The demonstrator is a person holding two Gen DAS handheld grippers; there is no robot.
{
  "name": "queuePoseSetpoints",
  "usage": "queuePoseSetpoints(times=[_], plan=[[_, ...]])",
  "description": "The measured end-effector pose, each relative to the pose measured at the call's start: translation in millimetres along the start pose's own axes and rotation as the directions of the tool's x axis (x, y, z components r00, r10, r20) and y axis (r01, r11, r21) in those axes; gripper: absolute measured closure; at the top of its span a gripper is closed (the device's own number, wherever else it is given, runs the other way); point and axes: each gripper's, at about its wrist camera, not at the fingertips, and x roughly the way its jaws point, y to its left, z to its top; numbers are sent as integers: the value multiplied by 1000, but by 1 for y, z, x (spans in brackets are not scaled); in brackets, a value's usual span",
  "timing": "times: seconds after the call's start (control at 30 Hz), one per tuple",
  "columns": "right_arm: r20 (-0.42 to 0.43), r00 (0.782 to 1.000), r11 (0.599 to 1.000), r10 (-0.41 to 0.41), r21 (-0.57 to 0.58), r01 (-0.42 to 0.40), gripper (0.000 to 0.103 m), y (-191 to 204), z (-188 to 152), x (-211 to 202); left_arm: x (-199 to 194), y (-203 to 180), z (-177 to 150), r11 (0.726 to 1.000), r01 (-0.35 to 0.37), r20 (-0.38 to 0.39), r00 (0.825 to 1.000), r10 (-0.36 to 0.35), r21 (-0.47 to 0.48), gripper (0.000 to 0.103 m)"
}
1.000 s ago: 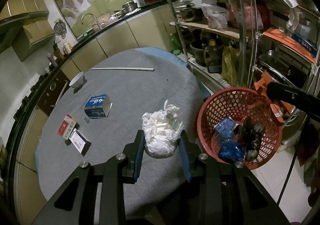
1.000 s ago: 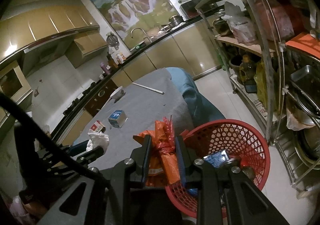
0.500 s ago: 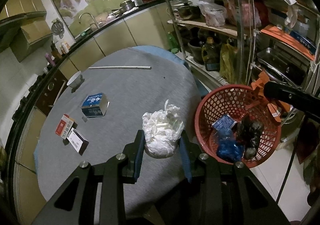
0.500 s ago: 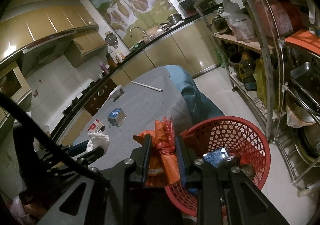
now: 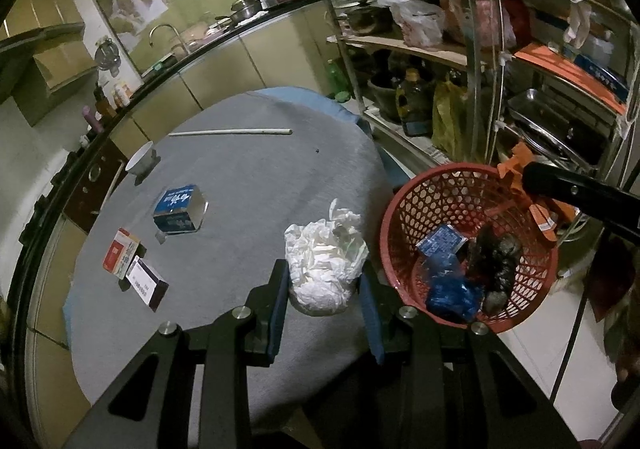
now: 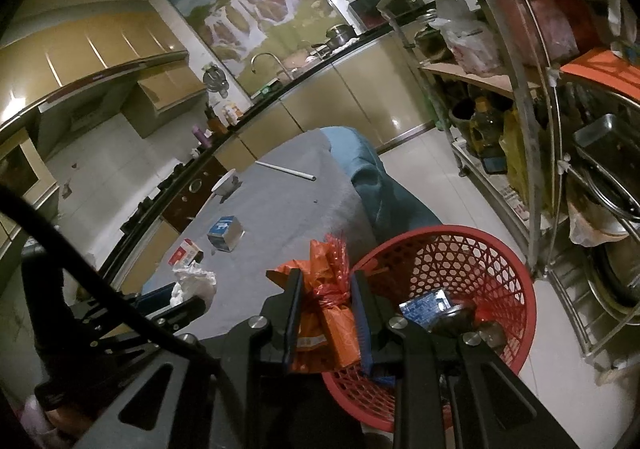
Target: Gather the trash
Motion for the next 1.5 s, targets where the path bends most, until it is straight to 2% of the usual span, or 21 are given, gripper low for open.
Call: queuePoseSetpoints(times=[0.63, 1.0, 1.17, 1.37, 1.5], plan=[[20, 1000, 999, -16, 37, 15, 77, -20, 4, -7, 2, -24, 12, 998, 3, 16, 1000, -4, 66, 66], [33, 999, 998, -30, 56, 29, 77, -29, 5, -13, 10, -32, 16, 996, 37, -7, 999, -36, 80, 66], [35, 999, 997, -39, 67, 36, 77, -32, 5, -15, 19, -32, 19, 991, 117, -43, 992, -115, 57, 66], [36, 998, 995, -51, 92, 48, 77, -41, 8, -17, 38, -31, 24, 967, 253, -93, 964, -251, 10, 66], [36, 997, 993, -66, 101, 62, 76, -46, 10, -16, 46, -40, 28, 955, 297, -96, 951, -294, 19, 66]])
